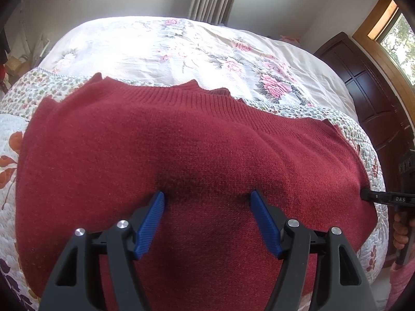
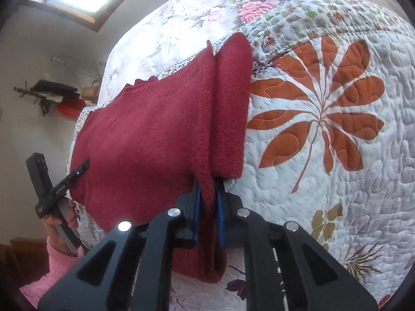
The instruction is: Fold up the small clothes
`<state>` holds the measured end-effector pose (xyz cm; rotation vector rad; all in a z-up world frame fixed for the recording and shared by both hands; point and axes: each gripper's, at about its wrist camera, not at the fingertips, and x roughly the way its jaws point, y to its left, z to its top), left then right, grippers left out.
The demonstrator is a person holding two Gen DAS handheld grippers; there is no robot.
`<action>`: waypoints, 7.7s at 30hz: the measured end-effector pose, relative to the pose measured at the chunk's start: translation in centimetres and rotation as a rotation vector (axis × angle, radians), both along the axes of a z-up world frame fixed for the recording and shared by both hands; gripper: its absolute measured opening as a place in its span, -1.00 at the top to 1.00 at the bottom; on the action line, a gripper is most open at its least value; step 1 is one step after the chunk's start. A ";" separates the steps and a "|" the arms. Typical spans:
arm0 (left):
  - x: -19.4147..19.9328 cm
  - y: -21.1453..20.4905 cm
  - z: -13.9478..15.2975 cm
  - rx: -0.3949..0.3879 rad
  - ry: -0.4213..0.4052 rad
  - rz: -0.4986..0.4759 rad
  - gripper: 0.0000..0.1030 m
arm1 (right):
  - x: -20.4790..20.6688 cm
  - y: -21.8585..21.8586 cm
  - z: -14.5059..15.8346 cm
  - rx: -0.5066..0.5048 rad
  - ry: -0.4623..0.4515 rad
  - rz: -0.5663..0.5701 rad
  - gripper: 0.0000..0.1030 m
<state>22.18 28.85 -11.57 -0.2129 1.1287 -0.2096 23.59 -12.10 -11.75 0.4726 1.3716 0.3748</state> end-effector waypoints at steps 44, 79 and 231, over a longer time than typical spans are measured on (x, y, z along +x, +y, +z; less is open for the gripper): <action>0.7 0.2 -1.2 0.013 0.001 -0.038 -0.55 | -0.8 1.4 -0.5 0.030 0.002 -0.017 0.82; -2.0 11.0 2.6 -0.092 0.030 0.095 -0.53 | 4.3 28.0 8.0 -0.122 -0.061 0.392 0.81; 10.2 21.7 1.2 -0.328 0.173 0.126 -0.09 | 1.1 24.0 4.6 -0.007 -0.016 0.293 -0.11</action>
